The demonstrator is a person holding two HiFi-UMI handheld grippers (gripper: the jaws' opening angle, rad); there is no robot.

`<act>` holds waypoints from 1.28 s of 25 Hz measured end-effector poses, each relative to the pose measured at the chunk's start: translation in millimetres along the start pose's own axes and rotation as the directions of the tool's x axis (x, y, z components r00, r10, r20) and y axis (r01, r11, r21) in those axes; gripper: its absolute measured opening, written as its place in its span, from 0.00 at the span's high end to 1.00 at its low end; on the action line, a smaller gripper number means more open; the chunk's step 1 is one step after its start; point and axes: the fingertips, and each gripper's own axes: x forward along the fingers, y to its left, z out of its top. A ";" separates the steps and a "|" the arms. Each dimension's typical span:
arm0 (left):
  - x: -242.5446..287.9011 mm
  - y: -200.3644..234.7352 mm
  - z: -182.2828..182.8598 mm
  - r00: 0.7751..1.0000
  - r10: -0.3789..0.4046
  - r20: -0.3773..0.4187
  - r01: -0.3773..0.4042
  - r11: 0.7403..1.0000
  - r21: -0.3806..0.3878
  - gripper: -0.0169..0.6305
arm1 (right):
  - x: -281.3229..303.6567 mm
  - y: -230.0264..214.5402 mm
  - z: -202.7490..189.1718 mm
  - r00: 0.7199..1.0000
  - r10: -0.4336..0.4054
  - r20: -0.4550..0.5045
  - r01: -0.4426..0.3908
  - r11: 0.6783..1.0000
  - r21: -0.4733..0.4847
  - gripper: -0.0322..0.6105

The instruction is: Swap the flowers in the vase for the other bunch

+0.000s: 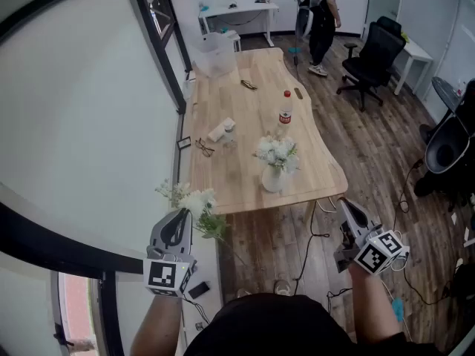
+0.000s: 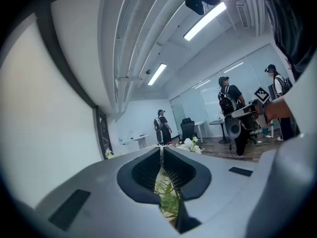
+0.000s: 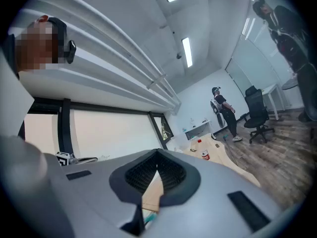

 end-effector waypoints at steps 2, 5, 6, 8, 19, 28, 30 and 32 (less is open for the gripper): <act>0.1 -3.0 2.9 1.000 0.002 -0.002 -0.002 1.000 0.003 0.94 | -1.4 -1.7 1.0 1.000 0.004 0.000 -0.004 1.000 0.003 0.91; 1.1 -7.7 6.9 1.000 0.010 -0.007 -0.010 1.000 0.007 0.94 | -2.5 -6.7 3.1 1.000 0.013 0.000 -0.013 1.000 0.007 0.91; 1.8 -9.0 8.4 1.000 0.015 -0.008 -0.015 1.000 0.006 0.94 | -2.4 -8.8 3.8 1.000 0.018 0.000 -0.018 1.000 0.009 0.91; 3.6 -11.6 10.6 1.000 0.027 -0.008 -0.027 1.000 0.007 0.94 | -1.9 -13.5 5.1 1.000 0.028 0.000 -0.028 1.000 0.011 0.91; 31.1 -36.5 43.7 0.997 0.082 0.017 -0.082 0.995 0.051 0.94 | -11.3 -46.2 22.9 0.995 0.099 -0.025 -0.099 0.995 0.020 0.91; 47.9 -37.9 38.2 0.996 0.082 -0.018 -0.082 0.996 0.034 0.94 | 6.8 -56.5 18.9 0.990 0.132 -0.042 -0.130 0.990 0.048 0.91; 53.5 -32.4 33.1 0.997 0.080 -0.020 -0.080 0.996 0.030 0.94 | 15.0 -54.8 16.1 0.990 0.134 -0.048 -0.132 0.990 0.048 0.91; 61.2 -26.4 25.8 0.997 0.069 -0.022 -0.068 0.997 0.039 0.94 | 22.9 -52.9 15.0 0.990 0.134 -0.051 -0.133 0.990 0.039 0.91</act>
